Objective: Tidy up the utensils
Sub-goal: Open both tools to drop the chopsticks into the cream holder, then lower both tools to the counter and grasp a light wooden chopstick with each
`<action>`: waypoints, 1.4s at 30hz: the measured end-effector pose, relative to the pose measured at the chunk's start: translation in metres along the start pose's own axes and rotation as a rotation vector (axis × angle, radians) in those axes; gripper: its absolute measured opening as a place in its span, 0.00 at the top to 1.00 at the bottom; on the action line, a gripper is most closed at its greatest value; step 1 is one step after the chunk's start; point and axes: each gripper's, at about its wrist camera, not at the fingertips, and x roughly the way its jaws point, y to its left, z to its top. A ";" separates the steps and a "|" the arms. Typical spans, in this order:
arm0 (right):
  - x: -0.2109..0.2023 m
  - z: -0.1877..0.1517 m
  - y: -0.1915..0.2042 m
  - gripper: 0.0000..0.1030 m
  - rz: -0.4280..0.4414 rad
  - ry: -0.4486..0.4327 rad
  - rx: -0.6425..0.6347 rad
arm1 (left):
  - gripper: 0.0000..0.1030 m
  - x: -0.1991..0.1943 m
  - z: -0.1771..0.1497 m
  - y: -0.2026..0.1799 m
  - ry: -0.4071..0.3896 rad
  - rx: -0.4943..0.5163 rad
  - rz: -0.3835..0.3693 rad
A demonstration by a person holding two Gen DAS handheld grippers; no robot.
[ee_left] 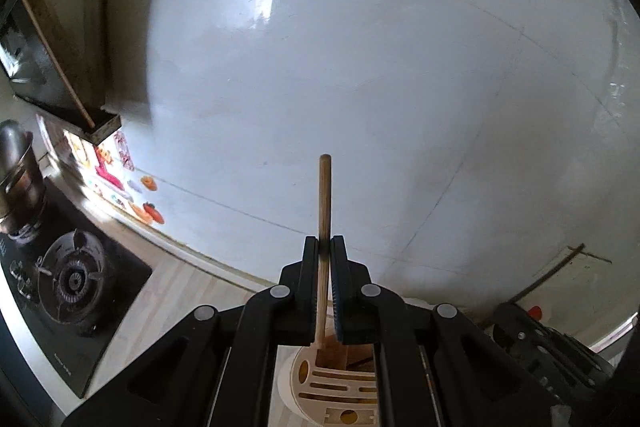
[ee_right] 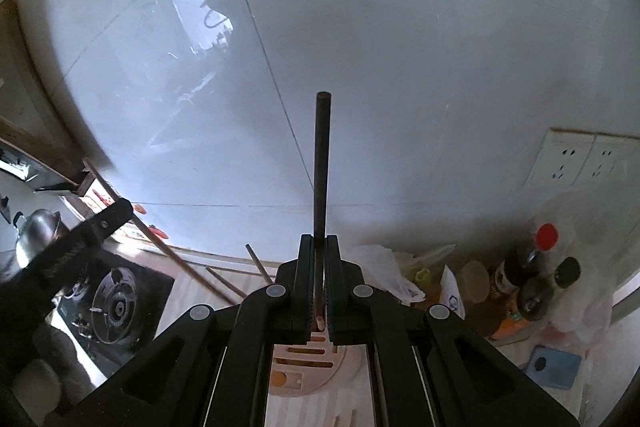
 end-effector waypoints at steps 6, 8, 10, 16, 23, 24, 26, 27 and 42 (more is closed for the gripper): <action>0.006 0.001 -0.005 0.95 0.006 0.008 0.005 | 0.97 -0.008 0.002 -0.015 0.000 0.053 -0.035; 0.009 0.001 -0.005 0.95 0.006 0.018 0.007 | 0.97 -0.009 0.000 -0.017 0.007 0.062 -0.041; 0.012 0.000 -0.004 0.95 0.012 0.032 0.008 | 0.97 -0.005 -0.002 -0.016 0.019 0.064 -0.041; 0.024 -0.006 -0.005 0.95 0.009 0.066 0.013 | 0.97 0.009 -0.011 -0.014 0.078 0.076 -0.038; 0.033 -0.008 -0.005 0.95 0.016 0.109 0.009 | 0.96 0.035 -0.022 -0.011 0.167 0.079 -0.047; 0.035 -0.008 -0.005 0.95 0.018 0.118 0.008 | 0.94 0.036 -0.023 -0.011 0.184 0.078 -0.045; 0.038 -0.009 -0.006 0.95 0.023 0.144 0.006 | 0.92 0.033 -0.023 -0.009 0.213 0.063 -0.026; 0.038 -0.008 -0.008 0.94 0.029 0.150 0.014 | 0.92 0.027 -0.023 -0.009 0.199 0.064 -0.024; -0.045 -0.056 -0.059 0.26 -0.036 0.023 0.104 | 0.00 -0.040 -0.084 0.021 0.039 0.157 0.140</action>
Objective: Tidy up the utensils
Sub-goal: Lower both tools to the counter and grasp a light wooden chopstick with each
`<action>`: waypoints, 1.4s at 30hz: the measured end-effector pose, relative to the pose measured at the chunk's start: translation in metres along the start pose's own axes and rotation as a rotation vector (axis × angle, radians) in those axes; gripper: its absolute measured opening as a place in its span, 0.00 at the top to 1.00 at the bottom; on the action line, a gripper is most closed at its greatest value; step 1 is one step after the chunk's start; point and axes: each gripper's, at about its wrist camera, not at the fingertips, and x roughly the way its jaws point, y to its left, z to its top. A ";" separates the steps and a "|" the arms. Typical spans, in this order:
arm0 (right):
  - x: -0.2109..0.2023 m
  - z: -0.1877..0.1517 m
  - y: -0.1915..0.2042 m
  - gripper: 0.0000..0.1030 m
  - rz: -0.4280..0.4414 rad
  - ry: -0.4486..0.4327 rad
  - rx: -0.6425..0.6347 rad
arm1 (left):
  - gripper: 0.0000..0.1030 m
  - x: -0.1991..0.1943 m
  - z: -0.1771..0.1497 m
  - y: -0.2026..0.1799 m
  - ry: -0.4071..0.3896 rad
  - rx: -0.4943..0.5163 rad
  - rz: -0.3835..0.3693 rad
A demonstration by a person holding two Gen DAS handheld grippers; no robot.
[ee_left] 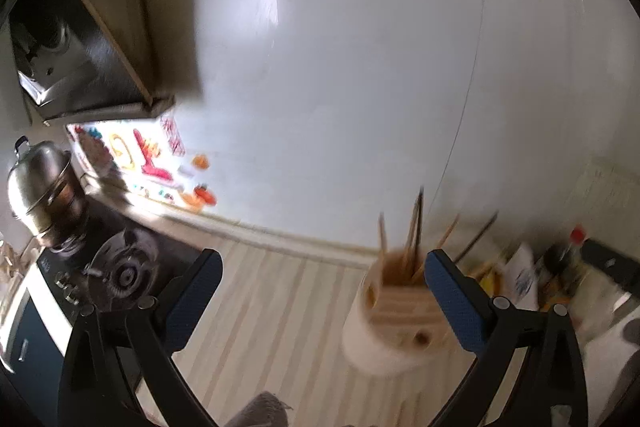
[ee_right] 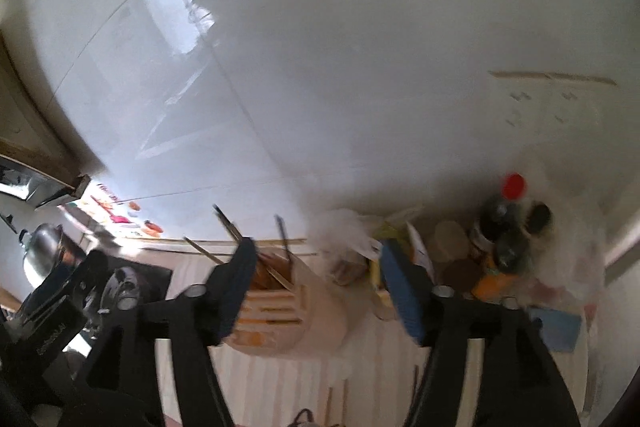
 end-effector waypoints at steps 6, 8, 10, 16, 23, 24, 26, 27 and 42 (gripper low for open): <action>0.011 -0.064 -0.040 0.08 -0.072 0.037 0.023 | 0.00 0.027 -0.068 -0.007 0.147 0.043 0.011; 0.024 -0.087 -0.053 0.08 -0.083 0.090 0.031 | 0.00 0.036 -0.093 -0.013 0.201 0.066 0.026; 0.037 -0.108 -0.065 0.08 -0.112 0.143 0.034 | 0.00 0.043 -0.112 -0.018 0.246 0.074 0.020; 0.079 -0.172 -0.105 0.46 -0.119 0.347 0.073 | 0.02 0.079 -0.177 -0.046 0.426 0.134 -0.029; 0.112 -0.229 -0.129 0.72 -0.119 0.494 0.112 | 0.48 0.121 -0.245 -0.090 0.644 0.232 -0.117; 0.114 -0.232 -0.130 0.72 -0.124 0.501 0.113 | 0.50 0.126 -0.252 -0.096 0.661 0.249 -0.118; 0.117 -0.238 -0.133 0.72 -0.128 0.511 0.120 | 0.54 0.132 -0.261 -0.103 0.676 0.278 -0.102; 0.119 -0.240 -0.136 0.72 -0.137 0.515 0.124 | 0.56 0.135 -0.265 -0.107 0.679 0.290 -0.098; 0.138 -0.250 -0.131 0.72 -0.141 0.564 0.123 | 0.96 0.139 -0.264 -0.071 0.662 0.227 0.012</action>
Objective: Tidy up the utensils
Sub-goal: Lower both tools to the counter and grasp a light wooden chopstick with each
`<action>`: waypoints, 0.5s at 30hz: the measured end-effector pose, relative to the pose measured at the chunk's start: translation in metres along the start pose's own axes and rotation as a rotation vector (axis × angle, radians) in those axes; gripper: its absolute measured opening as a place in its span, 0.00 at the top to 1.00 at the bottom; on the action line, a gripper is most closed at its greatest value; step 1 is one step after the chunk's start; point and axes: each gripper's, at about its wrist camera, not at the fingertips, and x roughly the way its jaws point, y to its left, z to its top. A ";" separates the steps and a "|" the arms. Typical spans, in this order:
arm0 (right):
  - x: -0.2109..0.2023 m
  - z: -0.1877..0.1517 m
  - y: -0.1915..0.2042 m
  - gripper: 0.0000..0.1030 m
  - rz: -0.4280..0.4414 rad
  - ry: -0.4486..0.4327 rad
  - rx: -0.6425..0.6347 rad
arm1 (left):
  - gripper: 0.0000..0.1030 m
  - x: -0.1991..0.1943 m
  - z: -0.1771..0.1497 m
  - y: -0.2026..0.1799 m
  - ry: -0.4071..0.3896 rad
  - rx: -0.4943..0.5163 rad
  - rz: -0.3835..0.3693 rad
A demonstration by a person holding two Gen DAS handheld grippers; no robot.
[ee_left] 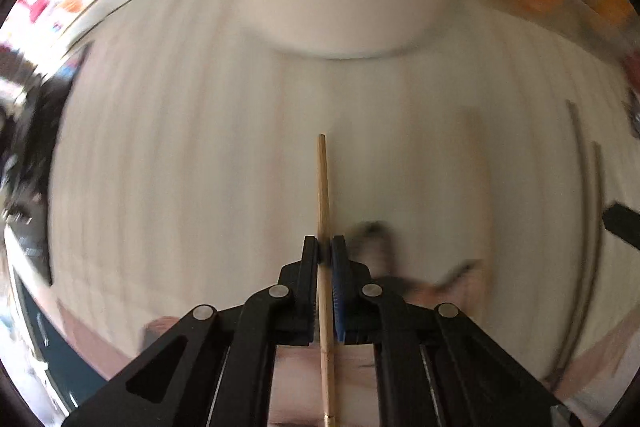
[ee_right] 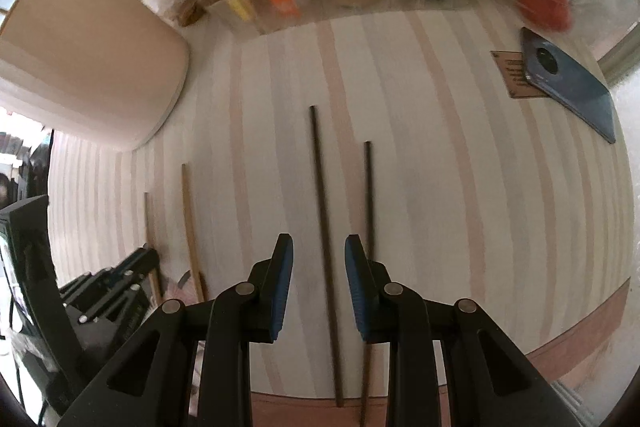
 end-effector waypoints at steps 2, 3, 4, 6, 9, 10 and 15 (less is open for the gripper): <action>0.006 -0.003 0.018 0.72 0.013 0.020 -0.032 | 0.96 0.002 -0.003 0.025 0.003 -0.055 0.045; 0.010 -0.004 0.027 0.72 0.019 0.029 -0.049 | 0.96 0.004 -0.003 0.038 0.007 -0.084 0.069; 0.015 -0.006 0.042 0.72 0.026 0.041 -0.074 | 0.96 0.006 -0.004 0.047 0.010 -0.104 0.091; 0.024 -0.009 0.062 0.72 0.031 0.054 -0.109 | 0.96 0.011 -0.008 0.063 0.023 -0.150 0.116; 0.039 -0.013 0.098 0.72 0.015 0.075 -0.166 | 0.96 0.012 -0.013 0.074 0.020 -0.181 0.136; 0.045 -0.014 0.109 0.72 -0.006 0.083 -0.190 | 0.96 0.012 -0.016 0.076 0.019 -0.184 0.136; 0.065 -0.022 0.143 0.72 -0.165 0.097 -0.310 | 0.96 0.013 -0.016 0.084 0.012 -0.190 0.136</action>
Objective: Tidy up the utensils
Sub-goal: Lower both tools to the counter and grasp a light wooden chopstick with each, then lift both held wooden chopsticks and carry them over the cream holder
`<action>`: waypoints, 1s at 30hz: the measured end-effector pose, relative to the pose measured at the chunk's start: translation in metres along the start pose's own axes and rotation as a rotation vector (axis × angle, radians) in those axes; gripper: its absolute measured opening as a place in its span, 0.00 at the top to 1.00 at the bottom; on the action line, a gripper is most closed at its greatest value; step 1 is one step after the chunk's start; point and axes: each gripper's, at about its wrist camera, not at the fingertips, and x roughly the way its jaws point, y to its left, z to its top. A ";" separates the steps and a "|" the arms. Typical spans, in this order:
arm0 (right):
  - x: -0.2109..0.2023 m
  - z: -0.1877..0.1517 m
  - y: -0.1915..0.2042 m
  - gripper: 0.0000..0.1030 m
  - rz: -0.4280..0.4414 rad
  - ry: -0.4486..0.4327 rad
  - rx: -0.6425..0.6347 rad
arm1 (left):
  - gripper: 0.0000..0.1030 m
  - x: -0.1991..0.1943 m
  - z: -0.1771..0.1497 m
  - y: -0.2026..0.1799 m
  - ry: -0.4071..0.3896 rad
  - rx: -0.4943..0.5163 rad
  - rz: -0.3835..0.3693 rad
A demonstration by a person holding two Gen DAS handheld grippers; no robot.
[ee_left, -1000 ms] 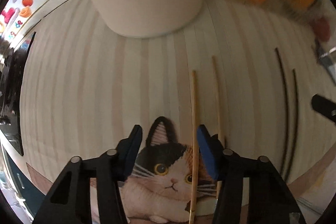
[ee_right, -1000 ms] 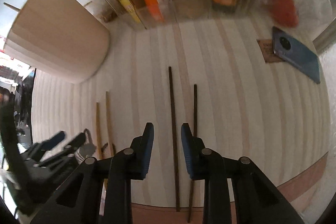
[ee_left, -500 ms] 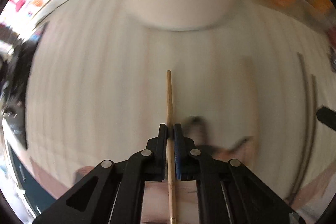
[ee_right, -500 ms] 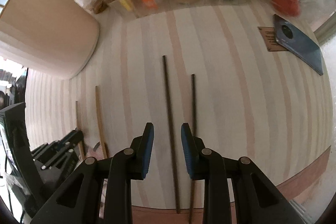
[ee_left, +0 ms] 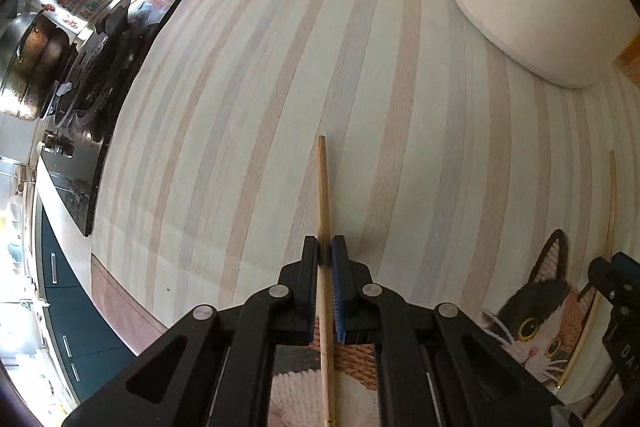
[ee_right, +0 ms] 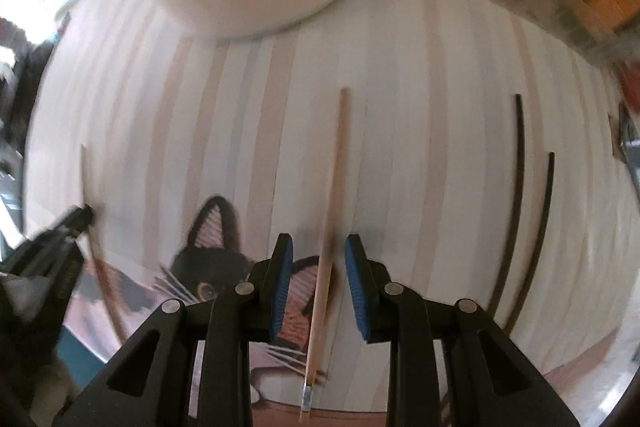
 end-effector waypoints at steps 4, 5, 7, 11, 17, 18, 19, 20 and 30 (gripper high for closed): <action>0.002 -0.001 0.003 0.92 -0.042 -0.012 -0.026 | 0.96 0.004 0.007 0.009 0.003 0.010 -0.033; 0.003 -0.001 -0.001 0.93 -0.045 -0.008 -0.024 | 0.96 0.002 0.009 0.006 0.004 0.015 -0.054; 0.003 -0.002 -0.013 0.93 -0.044 0.003 -0.018 | 0.96 -0.002 0.011 -0.007 0.004 0.046 -0.098; 0.006 0.001 -0.044 0.93 0.007 0.039 0.024 | 0.96 -0.009 0.012 -0.033 -0.001 0.107 -0.171; 0.010 0.013 -0.071 0.94 0.074 0.097 0.041 | 0.95 -0.010 0.017 -0.037 0.009 0.139 -0.195; 0.010 0.015 -0.071 0.94 0.069 0.098 0.041 | 0.95 -0.009 0.018 -0.037 0.012 0.145 -0.197; 0.010 0.016 -0.070 0.94 0.058 0.097 0.040 | 0.95 -0.007 0.021 -0.034 0.013 0.157 -0.194; 0.011 0.016 -0.066 0.94 0.051 0.095 0.039 | 0.95 -0.007 0.023 -0.034 0.013 0.165 -0.190; 0.010 0.013 -0.043 0.93 -0.031 0.066 0.031 | 0.95 -0.001 0.031 -0.041 0.022 0.197 -0.170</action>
